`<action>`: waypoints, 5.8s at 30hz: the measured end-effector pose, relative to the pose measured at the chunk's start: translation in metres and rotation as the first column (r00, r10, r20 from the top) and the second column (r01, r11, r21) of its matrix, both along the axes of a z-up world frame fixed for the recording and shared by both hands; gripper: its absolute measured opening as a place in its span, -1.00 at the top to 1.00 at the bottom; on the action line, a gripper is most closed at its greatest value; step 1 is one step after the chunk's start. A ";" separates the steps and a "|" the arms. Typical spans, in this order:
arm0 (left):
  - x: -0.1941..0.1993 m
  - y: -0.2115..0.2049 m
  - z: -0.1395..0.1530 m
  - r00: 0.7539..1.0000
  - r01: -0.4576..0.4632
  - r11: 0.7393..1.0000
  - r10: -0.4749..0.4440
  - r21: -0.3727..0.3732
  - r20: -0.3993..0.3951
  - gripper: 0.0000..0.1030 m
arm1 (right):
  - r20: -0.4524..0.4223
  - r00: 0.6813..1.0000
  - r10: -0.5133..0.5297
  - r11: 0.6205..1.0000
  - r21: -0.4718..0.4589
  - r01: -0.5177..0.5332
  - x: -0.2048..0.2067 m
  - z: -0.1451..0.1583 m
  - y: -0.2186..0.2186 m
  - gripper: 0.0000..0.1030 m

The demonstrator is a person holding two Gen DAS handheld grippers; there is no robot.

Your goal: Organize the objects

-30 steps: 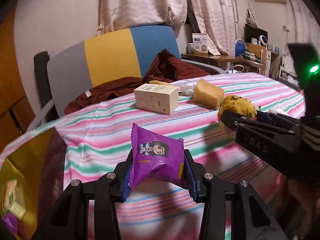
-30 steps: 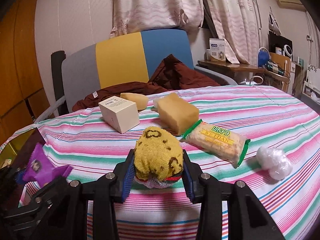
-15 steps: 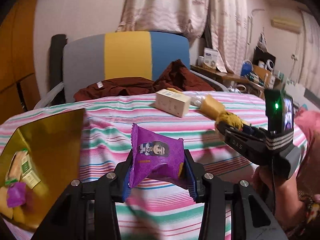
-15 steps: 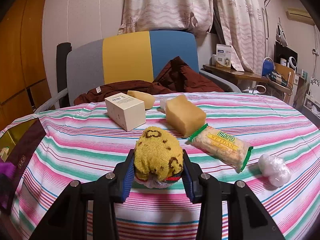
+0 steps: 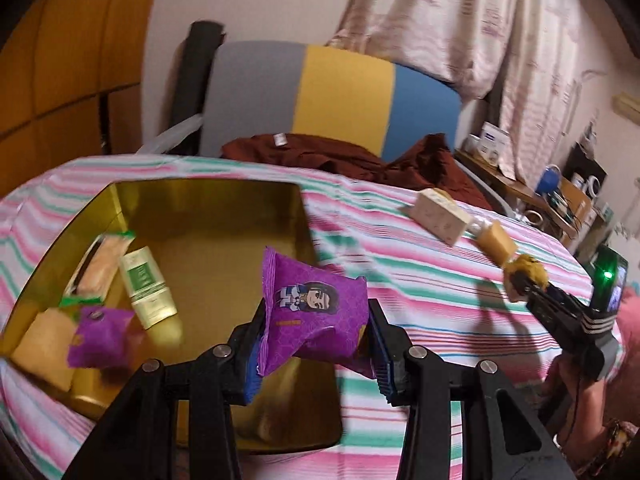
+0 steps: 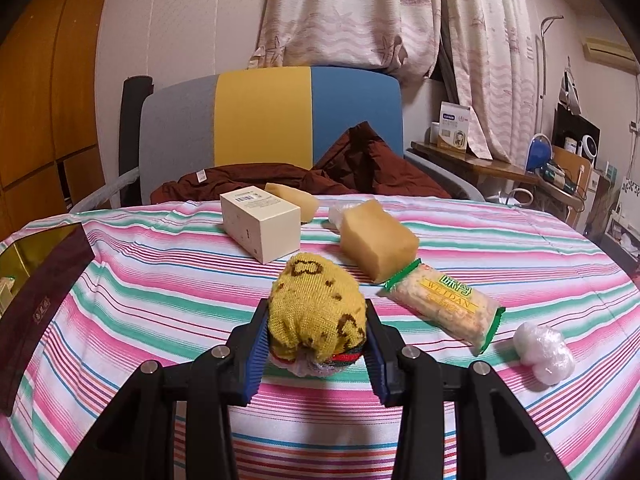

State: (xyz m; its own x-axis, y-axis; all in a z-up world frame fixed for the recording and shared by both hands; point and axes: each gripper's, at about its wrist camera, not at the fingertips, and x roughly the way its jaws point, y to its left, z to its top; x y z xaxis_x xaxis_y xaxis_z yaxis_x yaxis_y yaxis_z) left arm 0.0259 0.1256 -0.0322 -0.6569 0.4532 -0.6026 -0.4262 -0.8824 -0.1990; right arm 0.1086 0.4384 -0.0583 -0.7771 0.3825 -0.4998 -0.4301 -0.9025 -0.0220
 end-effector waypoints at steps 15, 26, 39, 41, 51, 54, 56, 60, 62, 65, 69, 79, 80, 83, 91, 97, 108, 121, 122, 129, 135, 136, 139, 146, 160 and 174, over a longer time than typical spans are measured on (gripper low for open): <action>-0.030 -0.065 -0.026 0.983 -0.067 0.997 0.074 -0.043 0.169 0.14 | -0.103 0.975 0.198 0.980 -0.015 -0.200 0.002 0.047 -0.075 0.19; -0.017 -0.087 -0.016 0.987 -0.115 0.993 0.113 0.009 0.116 -0.18 | -0.109 0.852 0.512 0.850 -0.080 -0.521 -0.021 0.068 -0.176 0.19; -0.021 -0.146 0.033 0.940 -0.337 0.923 0.342 0.188 0.003 -0.98 | 0.013 0.715 0.699 0.700 -0.221 -0.679 -0.046 0.041 -0.248 0.19; -0.025 -0.161 0.036 0.917 -0.392 0.895 0.397 0.212 0.021 -0.99 | 0.032 0.697 0.716 0.682 -0.248 -0.688 -0.050 0.037 -0.256 0.19; -0.033 -0.196 0.031 0.846 -0.533 0.817 0.523 0.220 0.104 -1.00 | 0.076 0.646 0.759 0.629 -0.341 -0.699 -0.068 0.020 -0.291 0.10; -0.032 -0.193 0.032 0.848 -0.530 0.821 0.522 0.212 0.097 -0.99 | 0.068 0.656 0.752 0.637 -0.335 -0.695 -0.067 0.022 -0.291 0.00; -0.032 -0.190 0.032 0.850 -0.526 0.824 0.520 0.209 0.091 -1.00 | 0.042 0.665 0.746 0.638 -0.334 -0.694 -0.063 0.025 -0.287 -0.01; -0.031 -0.188 0.033 0.853 -0.521 0.829 0.515 0.206 0.086 -1.00 | -0.012 0.698 0.716 0.655 -0.334 -0.678 -0.057 0.034 -0.274 -0.01; -0.030 -0.186 0.032 0.855 -0.517 0.832 0.511 0.201 0.087 -1.00 | -0.027 0.718 0.695 0.672 -0.328 -0.664 -0.054 0.038 -0.266 -0.01; -0.030 -0.181 0.029 0.862 -0.506 0.841 0.497 0.192 0.095 -1.00 | -0.039 0.739 0.672 0.689 -0.331 -0.644 -0.051 0.042 -0.256 -0.01; -0.030 -0.172 0.027 0.877 -0.480 0.859 0.470 0.178 0.095 -1.00 | -0.048 0.768 0.639 0.715 -0.331 -0.616 -0.049 0.047 -0.241 -0.01; -0.023 -0.134 0.025 0.940 -0.340 0.931 0.332 0.136 0.081 -1.00 | -0.045 0.848 0.528 0.806 -0.289 -0.517 -0.039 0.056 -0.191 -0.01; -0.022 -0.128 0.024 0.948 -0.316 0.941 0.308 0.123 0.079 -1.00 | -0.045 0.857 0.514 0.814 -0.290 -0.503 -0.038 0.056 -0.184 -0.01; -0.017 -0.109 0.022 0.968 -0.245 0.965 0.238 0.095 0.075 -1.00 | -0.037 0.886 0.461 0.840 -0.303 -0.450 -0.034 0.054 -0.161 -0.01; 0.007 -0.063 0.019 0.997 -0.056 0.998 0.053 0.043 0.053 -1.00 | 0.026 0.932 0.361 0.889 -0.312 -0.336 -0.025 0.039 -0.109 -0.01; 0.023 -0.038 0.016 0.998 0.044 0.999 -0.045 0.012 0.053 -1.00 | 0.128 0.955 0.268 0.937 -0.267 -0.227 -0.015 0.017 -0.061 -0.01; 0.043 0.003 0.016 0.986 0.138 0.990 -0.138 0.003 0.099 -1.00 | 0.232 0.972 -0.045 0.990 -0.117 0.074 -0.033 0.016 0.108 -0.02; 0.042 0.020 0.014 0.979 0.166 0.986 -0.161 -0.031 0.122 -1.00 | 0.249 0.964 0.089 0.895 -0.445 0.032 -0.029 -0.017 0.141 -0.07; 0.042 0.023 0.014 0.978 0.171 0.985 -0.166 -0.031 0.126 -1.00 | 0.229 0.967 0.114 0.886 -0.464 0.006 -0.025 -0.016 0.131 -0.07; 0.047 0.041 0.017 0.971 0.216 0.975 -0.210 -0.043 0.114 -1.00 | 0.121 0.992 -0.029 0.965 -0.257 0.059 0.030 0.016 0.095 -0.07; 0.049 0.053 0.011 0.959 0.248 0.968 -0.241 -0.033 0.150 -1.00 | 0.160 0.951 -0.264 0.948 -0.142 0.286 0.070 0.017 0.140 -0.17; 0.049 0.056 0.010 0.957 0.254 0.967 -0.246 -0.033 0.156 -1.00 | 0.184 0.949 -0.256 0.946 -0.154 0.286 0.070 0.011 0.147 -0.17; 0.051 0.064 0.008 0.951 0.273 0.961 -0.264 -0.040 0.161 -1.00 | 0.231 0.947 -0.224 0.948 -0.175 0.267 0.069 -0.004 0.157 -0.17; 0.059 0.076 0.010 0.947 0.303 0.949 -0.291 -0.080 0.139 -1.00 | 0.266 0.948 -0.175 0.958 -0.175 0.226 0.070 -0.020 0.156 0.24; 0.052 0.143 0.010 0.918 0.390 0.911 -0.374 -0.132 0.134 -1.00 | 0.222 0.960 -0.169 0.954 -0.210 0.216 0.047 -0.025 0.145 0.27; 0.028 0.283 -0.024 0.876 0.482 0.855 -0.467 -0.195 0.117 -1.00 | 0.176 0.951 -0.254 0.940 -0.189 0.286 0.056 -0.026 0.149 0.27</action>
State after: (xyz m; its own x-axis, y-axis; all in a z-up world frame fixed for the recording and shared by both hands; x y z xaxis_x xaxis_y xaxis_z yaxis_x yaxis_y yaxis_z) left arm 0.0539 0.4090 -0.0562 -0.3519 0.5575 -0.7519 -0.7966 -0.6002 -0.0721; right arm 0.1645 0.5874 -0.0845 -0.5711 0.4412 -0.6922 -0.6642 -0.7439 0.0738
